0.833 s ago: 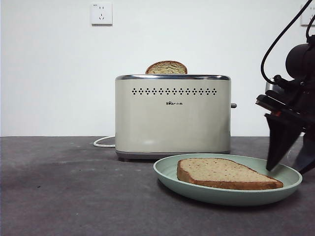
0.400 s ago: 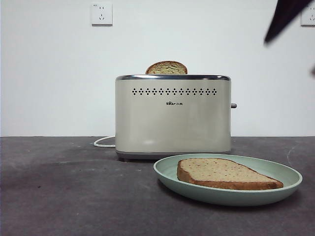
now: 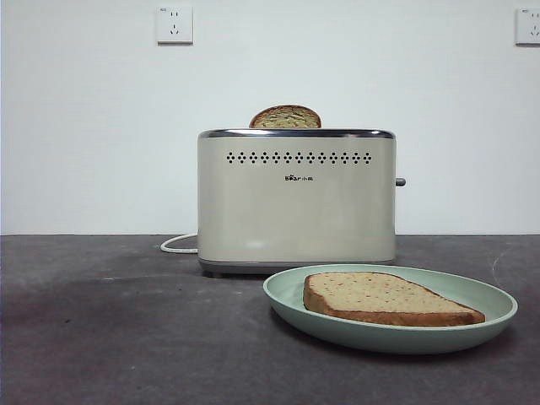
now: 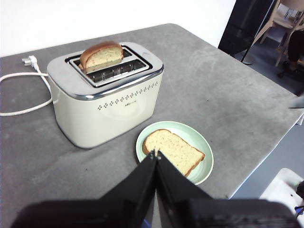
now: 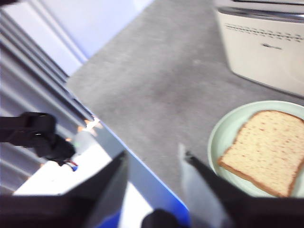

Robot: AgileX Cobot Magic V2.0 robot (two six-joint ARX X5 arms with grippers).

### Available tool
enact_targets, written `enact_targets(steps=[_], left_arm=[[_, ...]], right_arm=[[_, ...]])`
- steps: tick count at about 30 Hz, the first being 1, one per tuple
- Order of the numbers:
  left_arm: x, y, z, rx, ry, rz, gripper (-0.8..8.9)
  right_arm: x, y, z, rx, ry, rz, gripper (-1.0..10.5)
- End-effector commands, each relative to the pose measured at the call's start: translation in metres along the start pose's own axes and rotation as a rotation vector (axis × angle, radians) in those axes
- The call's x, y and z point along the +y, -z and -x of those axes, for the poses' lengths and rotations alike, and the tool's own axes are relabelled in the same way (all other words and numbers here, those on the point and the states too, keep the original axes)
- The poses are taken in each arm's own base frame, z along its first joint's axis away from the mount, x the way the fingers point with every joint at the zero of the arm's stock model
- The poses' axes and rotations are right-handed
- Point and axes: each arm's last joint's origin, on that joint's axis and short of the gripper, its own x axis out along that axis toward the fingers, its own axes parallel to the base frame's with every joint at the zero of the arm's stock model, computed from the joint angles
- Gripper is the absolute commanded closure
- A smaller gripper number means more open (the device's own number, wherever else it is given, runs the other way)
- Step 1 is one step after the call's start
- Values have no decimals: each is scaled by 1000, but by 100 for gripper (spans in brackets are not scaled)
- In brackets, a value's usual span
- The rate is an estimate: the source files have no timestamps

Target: Take the bread from the toaster,put the bread on the plate,put the plate on the table

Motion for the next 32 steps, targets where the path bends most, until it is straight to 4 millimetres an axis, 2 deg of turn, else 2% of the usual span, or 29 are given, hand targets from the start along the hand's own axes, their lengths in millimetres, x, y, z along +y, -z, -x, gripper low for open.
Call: enact_targets(steps=[1,8,32], left_arm=[[0,1,1,5,-2,-11,821],[0,3,1,26,-3,-4,821],[0,4,1,40,-3,0,818]], right_arm=[[3,2,1,6,-6,-38,959],[1,7,-3,78,29,-70,958],[0,6,-4,78,37,-69,945]])
